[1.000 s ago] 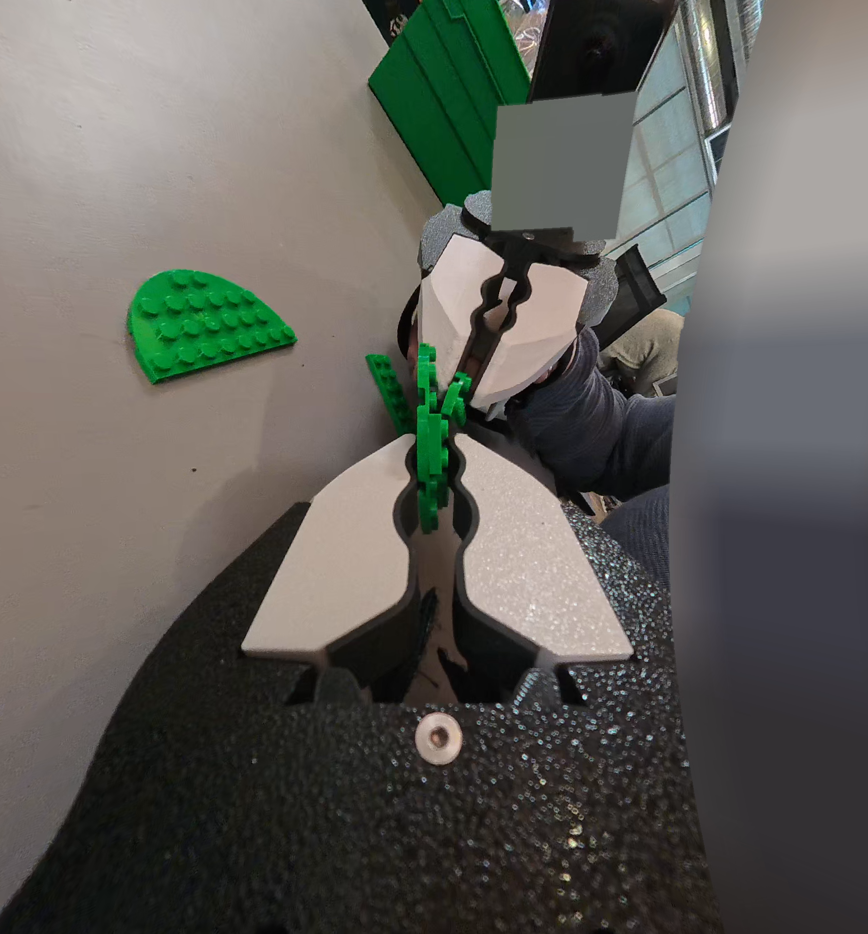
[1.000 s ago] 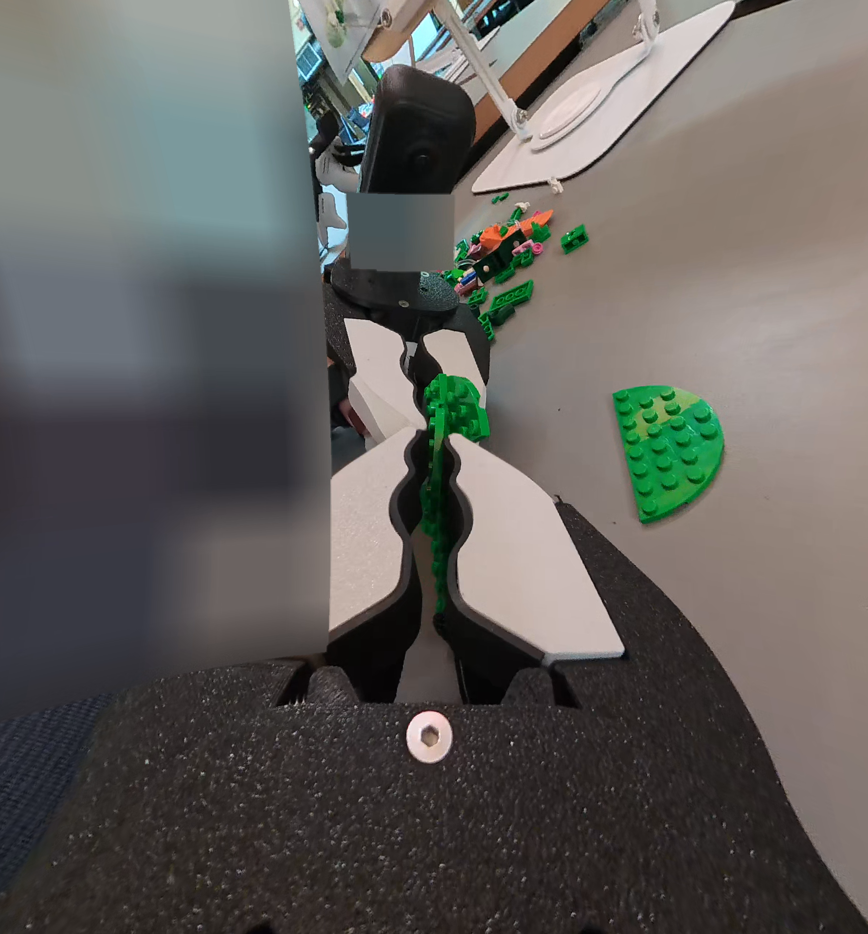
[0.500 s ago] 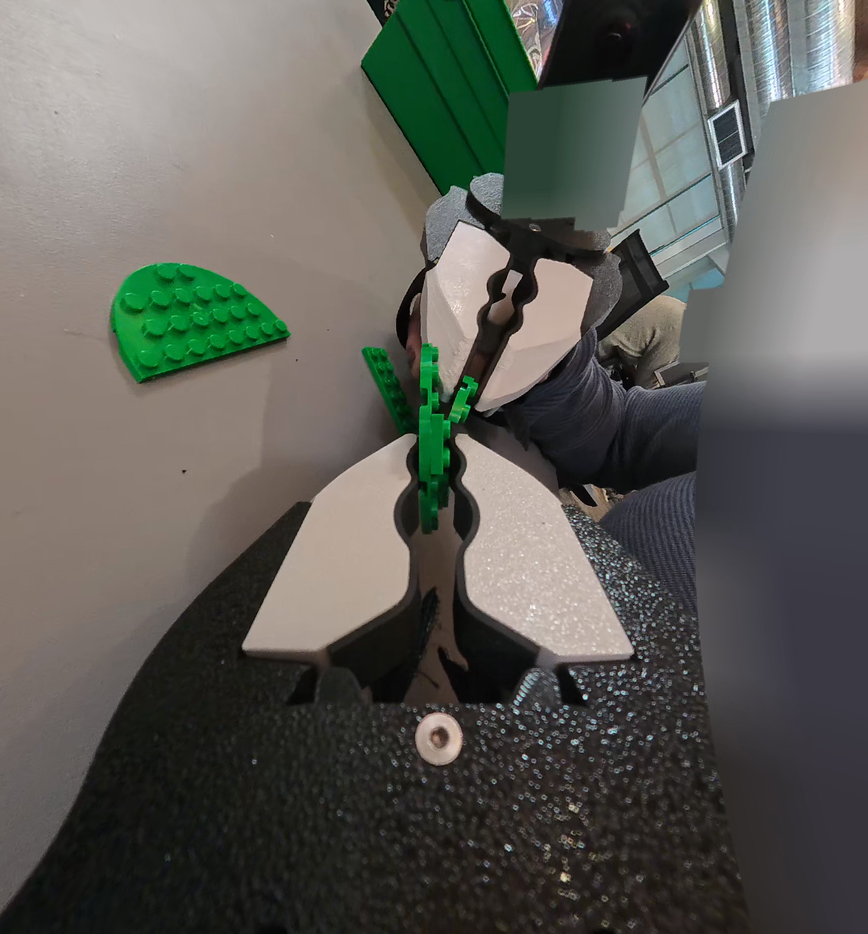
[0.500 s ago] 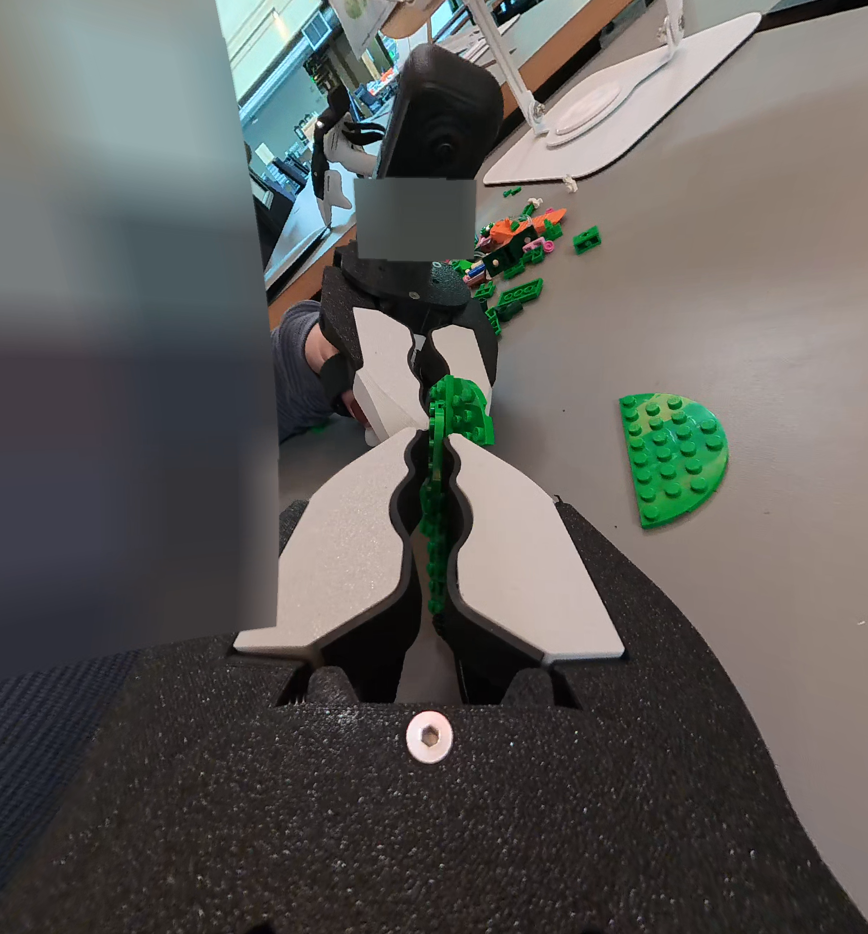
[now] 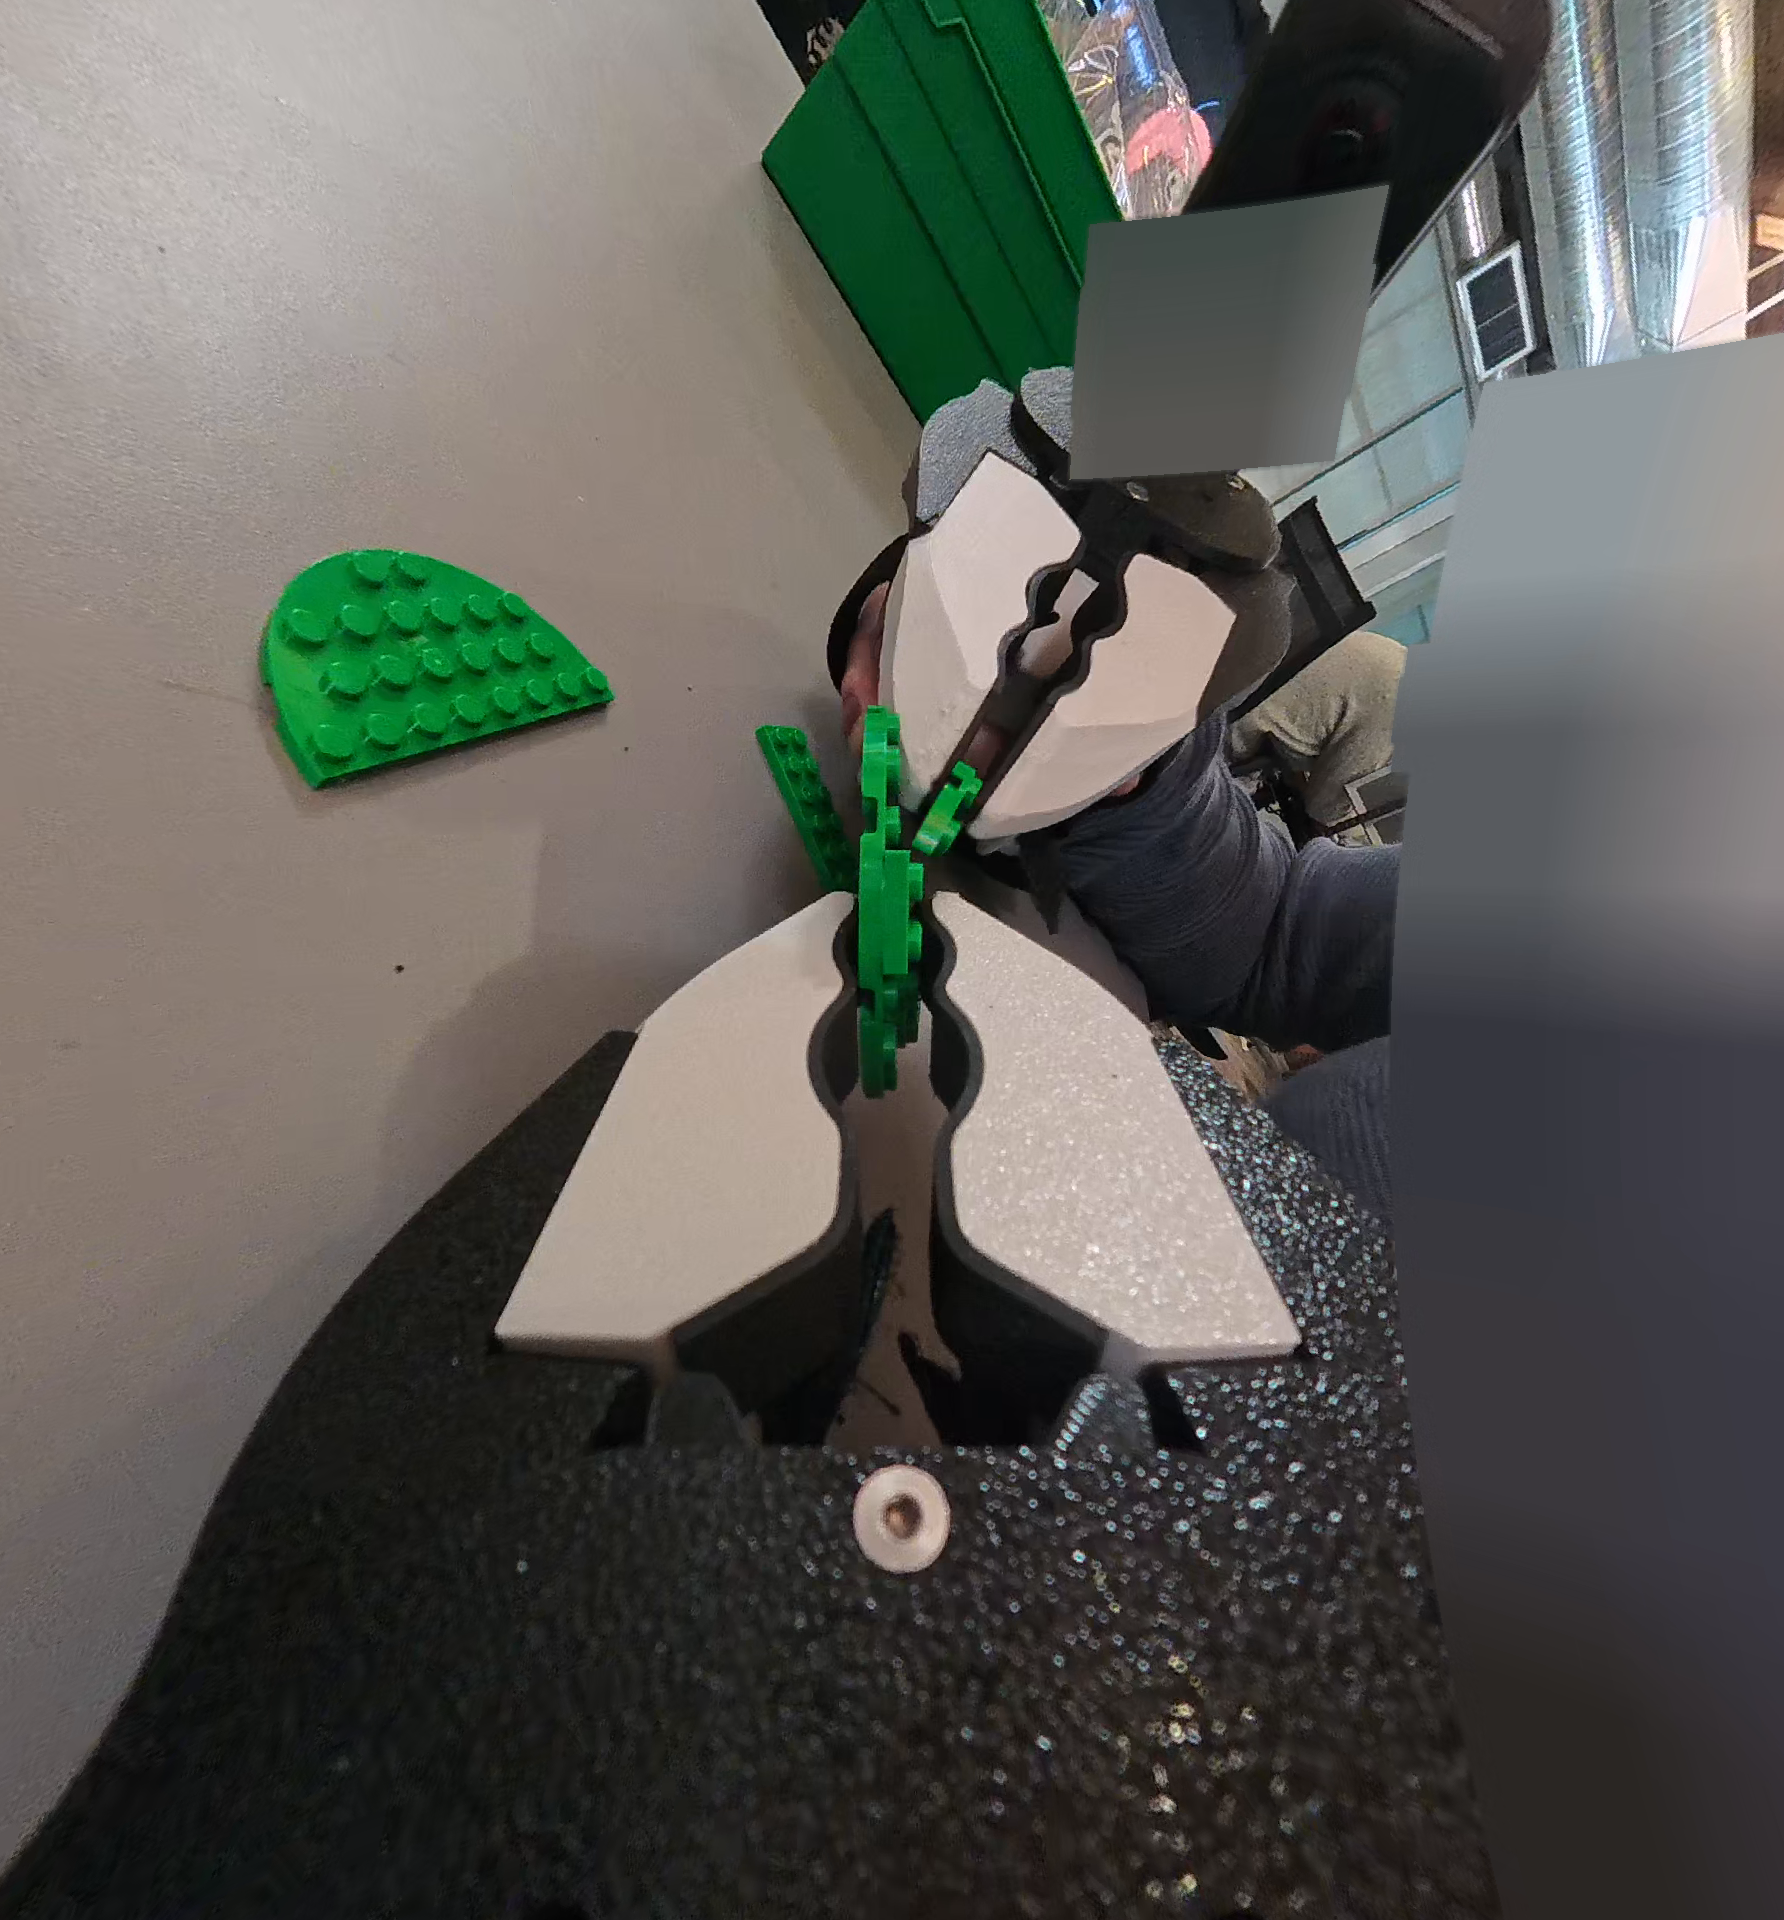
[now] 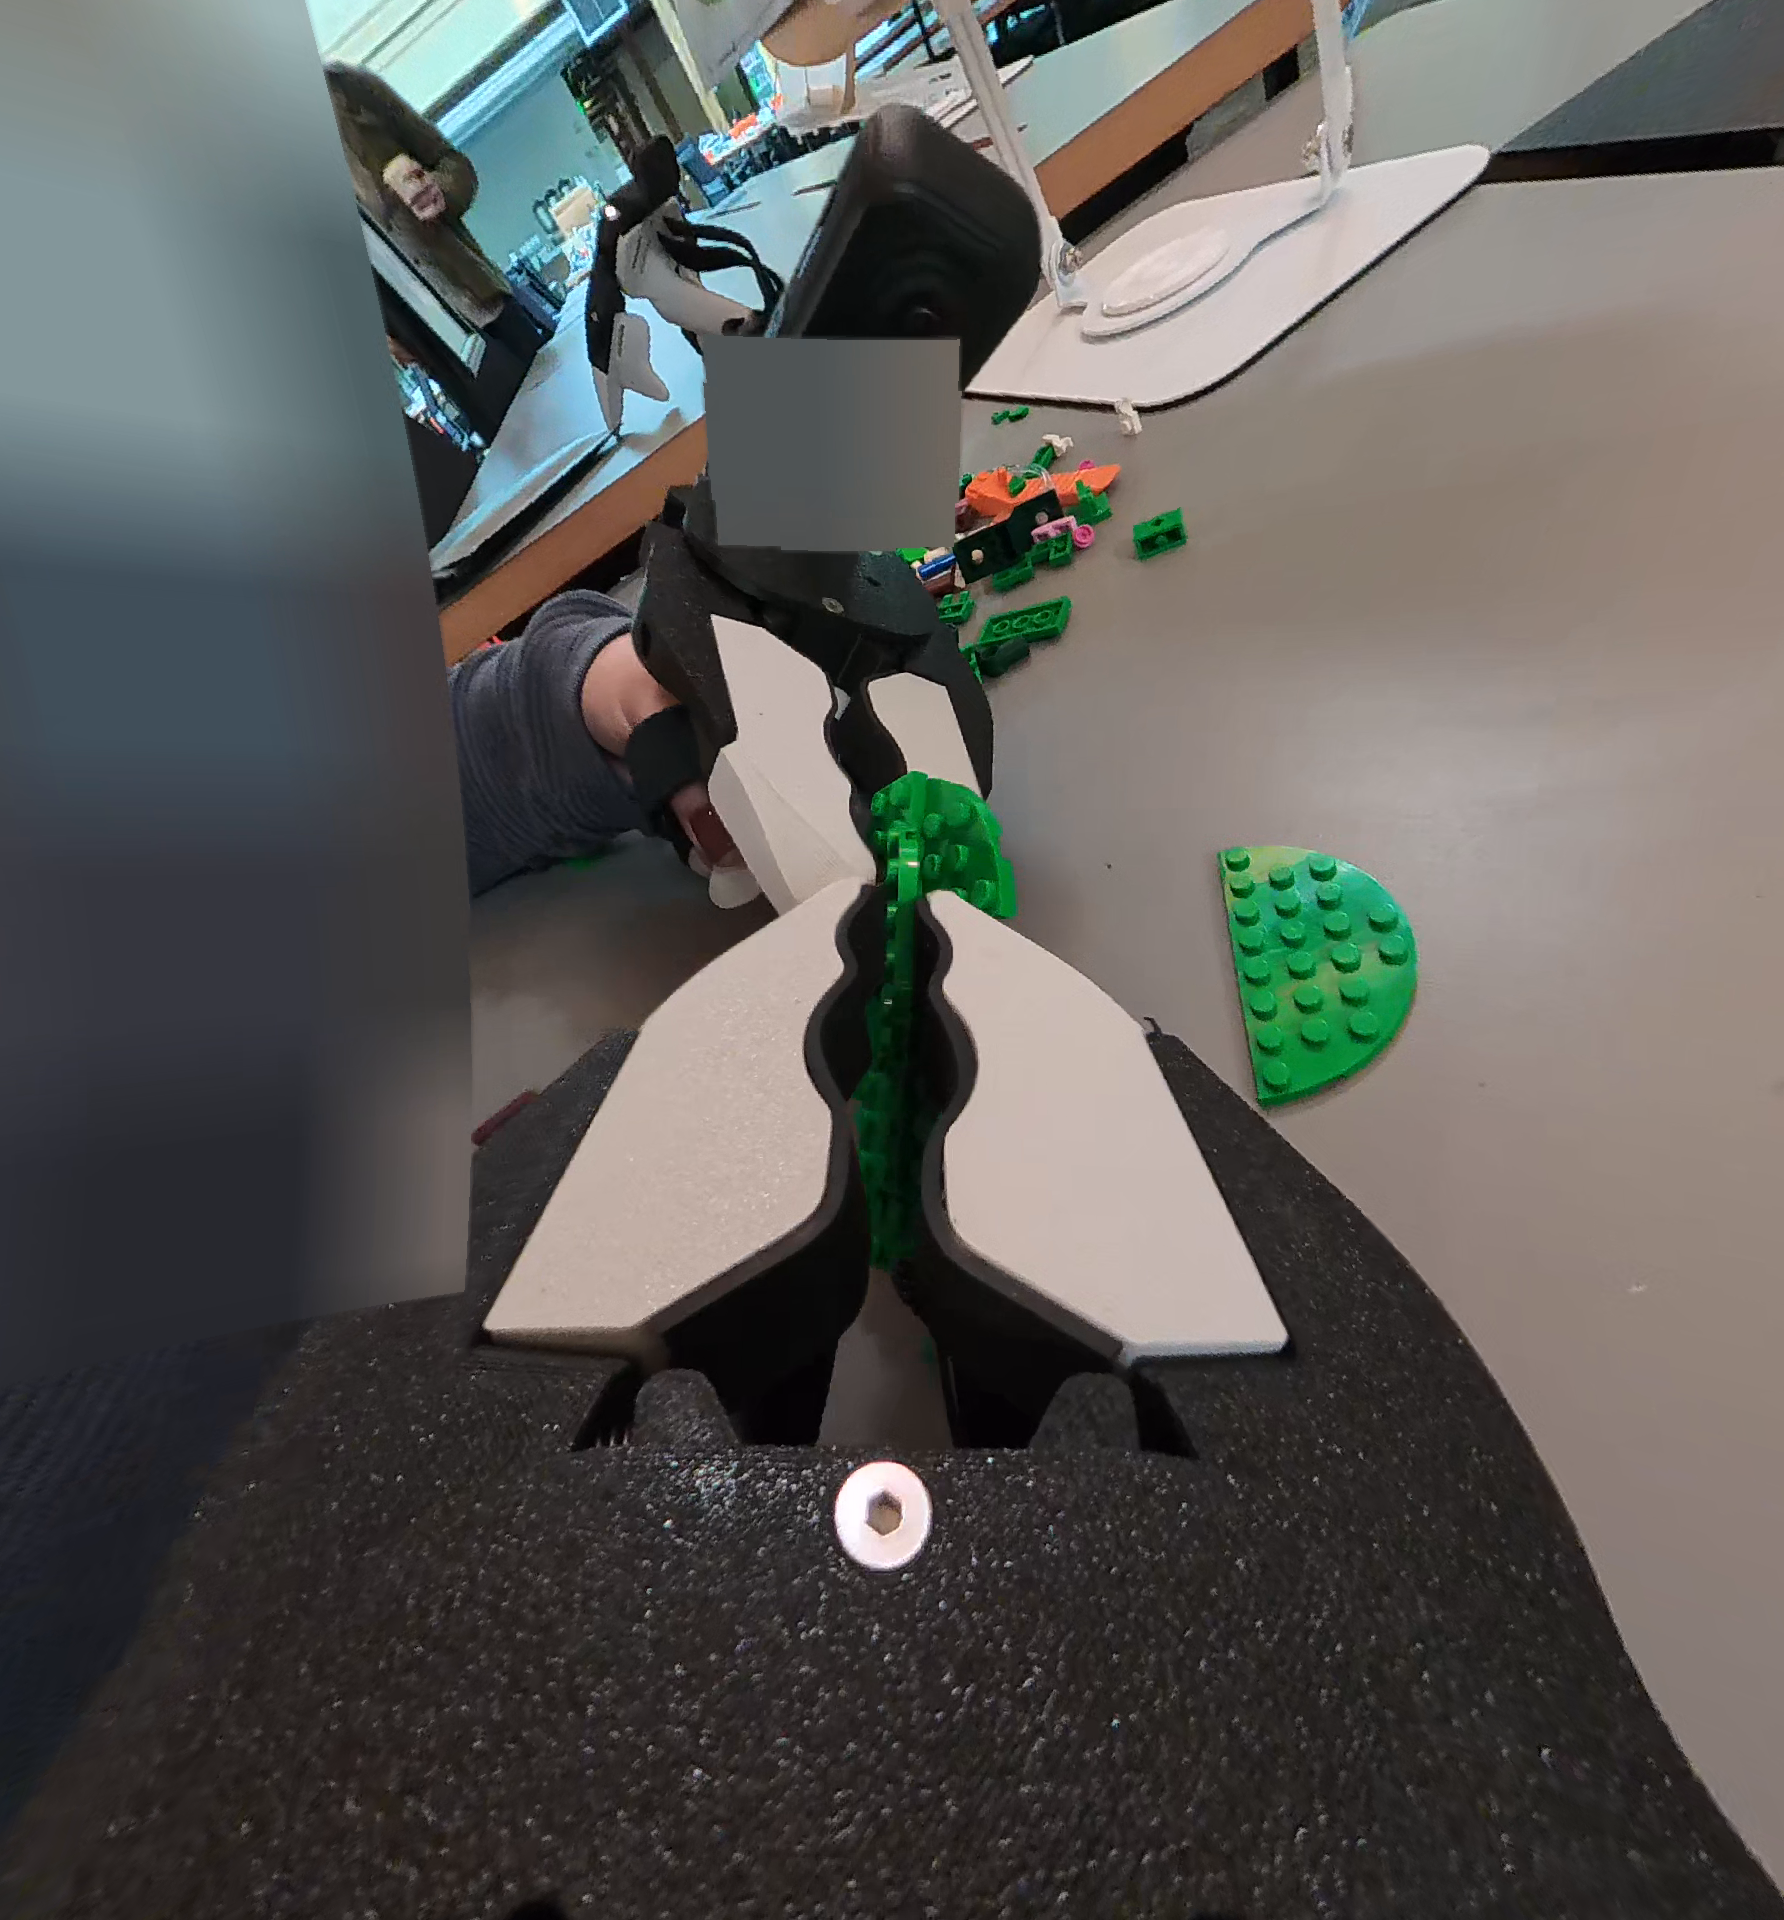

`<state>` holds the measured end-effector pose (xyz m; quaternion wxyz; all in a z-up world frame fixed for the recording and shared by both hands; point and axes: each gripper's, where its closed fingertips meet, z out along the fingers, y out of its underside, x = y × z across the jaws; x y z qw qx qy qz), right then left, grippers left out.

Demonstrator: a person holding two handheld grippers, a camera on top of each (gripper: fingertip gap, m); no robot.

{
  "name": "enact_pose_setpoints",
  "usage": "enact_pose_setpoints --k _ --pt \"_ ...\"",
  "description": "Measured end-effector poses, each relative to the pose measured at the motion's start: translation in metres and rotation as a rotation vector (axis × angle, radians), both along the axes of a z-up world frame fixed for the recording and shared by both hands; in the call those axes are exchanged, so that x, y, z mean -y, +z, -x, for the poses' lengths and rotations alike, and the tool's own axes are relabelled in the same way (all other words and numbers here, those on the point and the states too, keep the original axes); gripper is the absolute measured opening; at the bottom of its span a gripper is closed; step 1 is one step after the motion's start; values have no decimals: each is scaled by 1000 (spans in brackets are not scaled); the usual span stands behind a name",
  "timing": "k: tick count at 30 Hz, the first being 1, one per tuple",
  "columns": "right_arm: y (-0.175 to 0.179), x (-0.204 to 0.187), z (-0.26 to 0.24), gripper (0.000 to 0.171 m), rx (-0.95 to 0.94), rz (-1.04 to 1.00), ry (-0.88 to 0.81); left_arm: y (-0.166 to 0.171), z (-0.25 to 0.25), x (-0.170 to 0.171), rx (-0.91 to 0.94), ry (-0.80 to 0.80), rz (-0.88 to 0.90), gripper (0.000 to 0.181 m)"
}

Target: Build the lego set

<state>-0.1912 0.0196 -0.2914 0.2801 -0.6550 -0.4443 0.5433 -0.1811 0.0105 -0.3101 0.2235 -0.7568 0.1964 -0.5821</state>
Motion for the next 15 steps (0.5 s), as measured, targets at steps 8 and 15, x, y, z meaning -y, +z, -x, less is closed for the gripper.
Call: enact_pose_setpoints --k 8,15 --pt "-1 -3 -1 5 37 -51 -41 1 1 -1 9 6 7 8" --pt "6 -4 -3 5 38 -46 -59 0 1 -1 3 11 -3 8"
